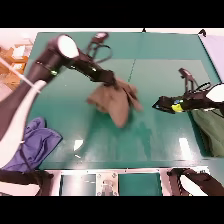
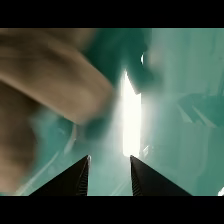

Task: Fold the shirts.

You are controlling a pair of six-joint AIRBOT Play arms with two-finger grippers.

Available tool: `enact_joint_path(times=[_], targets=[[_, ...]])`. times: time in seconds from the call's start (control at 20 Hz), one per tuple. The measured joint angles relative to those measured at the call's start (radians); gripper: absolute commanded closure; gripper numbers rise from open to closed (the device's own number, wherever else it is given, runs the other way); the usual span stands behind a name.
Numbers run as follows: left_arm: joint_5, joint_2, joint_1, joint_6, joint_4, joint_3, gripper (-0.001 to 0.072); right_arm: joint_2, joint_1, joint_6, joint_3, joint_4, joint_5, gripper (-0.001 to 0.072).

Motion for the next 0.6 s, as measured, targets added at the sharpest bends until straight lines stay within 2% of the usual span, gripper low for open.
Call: enact_joint_path(times=[0.1,0.2,0.4,0.6], targets=[[0.003,-0.032,-0.019,-0.014,-0.001,0.011,0.0088,0.0,-0.052,-0.007,0.008,0.001,0.018,0.0397],[-0.033,-0.049,0.011,-0.027,0.004,0.04,0.0087,-0.006,-0.093,-0.025,0.01,0.002,0.037,0.0262],[-0.166,-0.057,0.153,-0.059,0.009,0.055,0.0087,-0.013,-0.127,-0.05,-0.075,0.006,0.046,0.0262],[-0.234,-0.058,0.271,-0.073,0.01,-0.084,0.0087,-0.083,-0.136,-0.097,-0.2,0.085,-0.065,0.0264]])
